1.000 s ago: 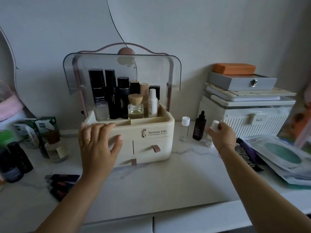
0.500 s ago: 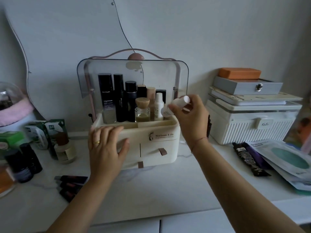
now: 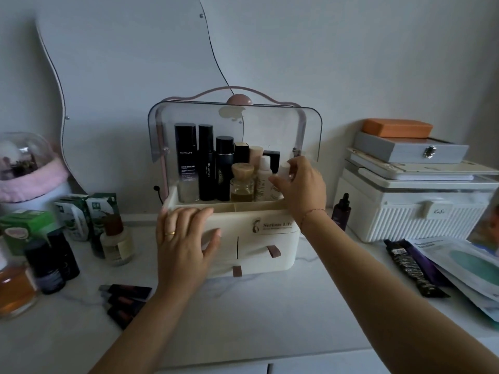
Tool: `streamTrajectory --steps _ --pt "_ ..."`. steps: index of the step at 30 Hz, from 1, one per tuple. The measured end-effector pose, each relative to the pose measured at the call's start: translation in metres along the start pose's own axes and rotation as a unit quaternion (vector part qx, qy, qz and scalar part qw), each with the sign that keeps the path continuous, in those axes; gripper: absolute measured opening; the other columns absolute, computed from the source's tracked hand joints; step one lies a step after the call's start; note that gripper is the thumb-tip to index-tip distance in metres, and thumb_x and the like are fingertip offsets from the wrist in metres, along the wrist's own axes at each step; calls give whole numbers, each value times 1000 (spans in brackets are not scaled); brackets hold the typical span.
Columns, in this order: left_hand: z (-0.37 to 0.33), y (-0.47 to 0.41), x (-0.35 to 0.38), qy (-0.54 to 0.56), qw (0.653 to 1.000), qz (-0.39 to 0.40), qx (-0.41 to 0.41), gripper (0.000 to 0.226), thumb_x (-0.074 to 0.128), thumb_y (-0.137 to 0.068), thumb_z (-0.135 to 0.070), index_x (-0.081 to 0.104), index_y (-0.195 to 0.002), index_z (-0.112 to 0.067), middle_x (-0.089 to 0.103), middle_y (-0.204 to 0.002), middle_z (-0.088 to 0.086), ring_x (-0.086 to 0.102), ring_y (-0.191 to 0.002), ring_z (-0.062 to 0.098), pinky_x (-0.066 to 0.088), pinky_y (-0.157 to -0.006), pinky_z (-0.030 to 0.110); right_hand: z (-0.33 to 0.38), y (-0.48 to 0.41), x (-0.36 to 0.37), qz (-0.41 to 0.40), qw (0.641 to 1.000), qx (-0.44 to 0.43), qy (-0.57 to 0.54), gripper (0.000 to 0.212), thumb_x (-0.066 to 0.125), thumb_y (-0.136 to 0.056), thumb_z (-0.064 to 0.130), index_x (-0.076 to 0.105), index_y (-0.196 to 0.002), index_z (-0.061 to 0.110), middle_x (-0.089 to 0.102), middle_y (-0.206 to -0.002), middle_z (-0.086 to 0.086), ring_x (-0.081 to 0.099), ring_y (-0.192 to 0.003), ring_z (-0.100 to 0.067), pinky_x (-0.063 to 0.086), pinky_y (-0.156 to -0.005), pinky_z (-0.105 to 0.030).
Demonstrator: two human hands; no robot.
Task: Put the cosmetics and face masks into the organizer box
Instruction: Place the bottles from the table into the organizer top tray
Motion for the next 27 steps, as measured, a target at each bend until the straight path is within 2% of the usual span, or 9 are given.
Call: streamTrajectory --steps 3,7,11,14,16,19,22,25,27 --pt "0 0 0 3 1000 -6 3 42 44 -89 -42 60 -116 -14 59 -107 6 44 -111 25 14 -116 42 -2 4 2 -19 999 1 -38 35 71 -80 27 54 -108 14 63 -105 0 61 -84 -20 52 -76 -39" --pt "-1 0 0 4 1000 -9 3 42 44 -90 -42 60 -116 -14 59 -106 6 44 -112 25 16 -116 44 -2 8 -1 -55 998 -4 -38 23 65 -85 14 57 -106 10 66 -102 -4 63 -84 -21 51 -73 -32" --pt "0 1 0 5 1000 -9 4 42 44 -90 -42 60 -117 -14 59 -107 6 45 -112 26 16 -116 45 -2 15 -5 -62 997 -1 -41 19 62 -85 14 59 -104 10 65 -96 -5 58 -87 -22 50 -79 -38" --pt "-1 0 -1 7 1000 -8 4 42 44 -90 -42 59 -117 -14 60 -108 6 45 -113 25 15 -117 44 7 34 -11 -99 994 -40 -11 17 63 -83 13 62 -100 12 65 -95 -2 56 -90 -22 42 -80 -33" --pt "-2 0 -3 26 1000 -2 7 42 44 -91 -41 59 -119 -14 60 -113 4 45 -117 24 15 -117 44 15 53 -7 -98 993 -70 9 11 61 -85 20 64 -95 16 66 -94 2 55 -91 -20 34 -81 -31" --pt "4 3 -10 75 997 -5 2 47 43 -92 -40 56 -126 -10 57 -128 6 43 -127 23 19 -116 44 18 79 6 -64 991 -116 20 11 57 -90 23 66 -89 17 67 -93 4 57 -98 -21 32 -95 -35" --pt "26 14 -28 97 993 -50 -42 49 46 -92 -35 52 -130 -6 52 -134 11 40 -129 24 30 -110 43 12 90 9 -58 991 -123 2 14 56 -92 19 68 -88 15 66 -96 2 56 -105 -22 26 -111 -43" --pt "63 31 -41 107 984 -87 -116 42 54 -92 -30 52 -128 -8 51 -131 13 42 -125 27 34 -100 32 12 93 11 -62 991 -121 -11 14 55 -93 18 68 -93 14 65 -101 1 54 -107 -21 19 -117 -44" --pt "94 43 -41 113 969 -103 -194 44 61 -88 -26 49 -127 -10 47 -130 15 40 -124 29 34 -93 32 12 94 13 -63 990 -123 -13 13 56 -93 17 68 -95 13 65 -102 0 54 -108 -22 17 -118 -44"
Point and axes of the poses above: each hand's wrist, its own y-axis away from the middle knuckle, its own x-axis out of the palm, z = x × y, the point moved 7 cm from there along -y, towards the middle knuckle
